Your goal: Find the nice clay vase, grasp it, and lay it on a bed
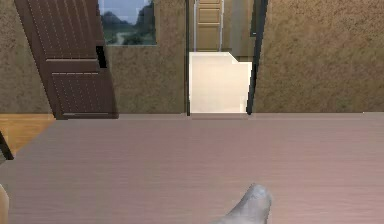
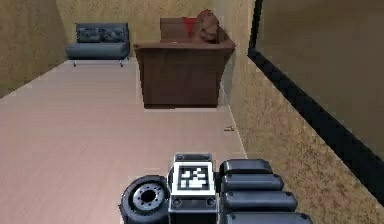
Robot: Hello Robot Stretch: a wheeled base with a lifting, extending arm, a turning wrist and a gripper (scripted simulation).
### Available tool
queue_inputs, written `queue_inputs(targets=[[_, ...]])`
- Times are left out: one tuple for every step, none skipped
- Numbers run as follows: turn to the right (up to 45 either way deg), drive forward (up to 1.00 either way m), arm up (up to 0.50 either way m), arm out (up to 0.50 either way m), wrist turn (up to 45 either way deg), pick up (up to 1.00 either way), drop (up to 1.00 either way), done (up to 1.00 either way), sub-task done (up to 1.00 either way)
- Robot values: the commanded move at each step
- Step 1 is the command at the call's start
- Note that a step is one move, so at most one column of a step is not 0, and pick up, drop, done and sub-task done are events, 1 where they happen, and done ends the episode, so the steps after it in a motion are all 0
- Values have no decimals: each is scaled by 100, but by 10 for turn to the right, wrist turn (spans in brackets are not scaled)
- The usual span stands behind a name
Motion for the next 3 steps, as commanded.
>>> queue_inputs(targets=[[0, 85, 0, 0, 0, 0, 0, 0, 0], [-420, 0, 0, 0, 0, 0, 0, 0, 0], [0, 70, 0, 0, 0, 0, 0, 0, 0]])
